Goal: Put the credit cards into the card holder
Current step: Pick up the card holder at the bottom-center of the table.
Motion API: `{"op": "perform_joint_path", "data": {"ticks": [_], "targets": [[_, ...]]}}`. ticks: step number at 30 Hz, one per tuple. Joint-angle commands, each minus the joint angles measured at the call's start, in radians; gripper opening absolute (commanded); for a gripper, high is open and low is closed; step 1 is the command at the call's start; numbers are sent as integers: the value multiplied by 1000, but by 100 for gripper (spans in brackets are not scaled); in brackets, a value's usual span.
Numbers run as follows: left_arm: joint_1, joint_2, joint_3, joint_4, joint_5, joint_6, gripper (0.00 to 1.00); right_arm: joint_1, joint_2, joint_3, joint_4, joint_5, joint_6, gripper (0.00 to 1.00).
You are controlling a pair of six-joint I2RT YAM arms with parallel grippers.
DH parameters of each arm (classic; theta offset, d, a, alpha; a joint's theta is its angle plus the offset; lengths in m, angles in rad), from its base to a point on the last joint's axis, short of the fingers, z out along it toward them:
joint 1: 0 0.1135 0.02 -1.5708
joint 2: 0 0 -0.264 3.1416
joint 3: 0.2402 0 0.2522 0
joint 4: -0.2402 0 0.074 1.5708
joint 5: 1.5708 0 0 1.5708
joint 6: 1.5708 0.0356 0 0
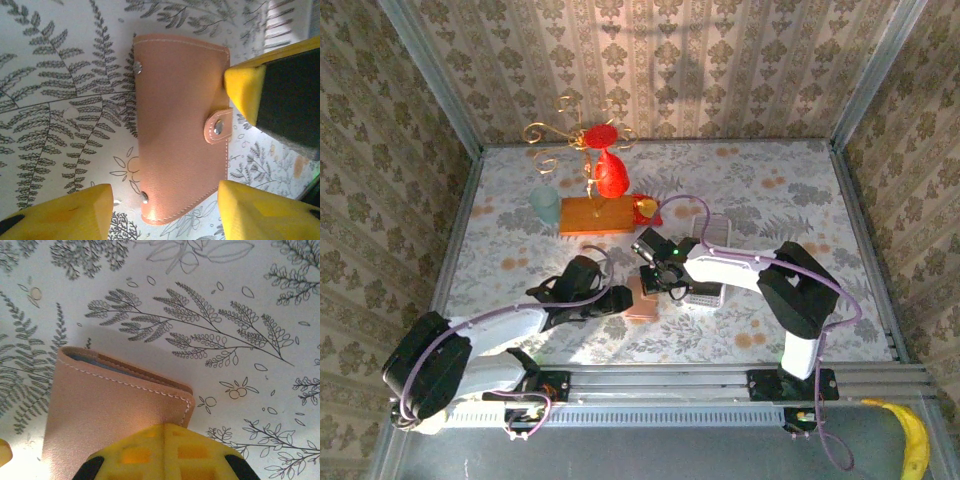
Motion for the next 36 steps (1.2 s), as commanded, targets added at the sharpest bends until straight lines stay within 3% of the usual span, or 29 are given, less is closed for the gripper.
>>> {"op": "perform_joint_path", "data": {"ticks": [1,9,12,20,23,28,30,36], "targets": [[-15,29,9,18,-28,-29,58,5,24,-32,8,26,31,0],[-64,93,30,89,-26,-54,55,4,7,-71,30,34,46,0],[-66,132,30,155,9,-73,44,5,10,-70,41,29,54,0],[-75,142,49,183,17,-91,28,4,-27,-105,85,16,80,0],[-74,102,61,135,8,-78,8,3,-33,-105,100,0,89,0],[-65,-21,51,45,-36,-37,6,-3,-128,-124,194,-54,94,0],[-49,-90,52,-21,-53,0,0,-10,-195,-126,206,-58,110,0],[6,-328,73,-223,-116,150,0,-7,-368,-114,222,-111,129,24]]}}
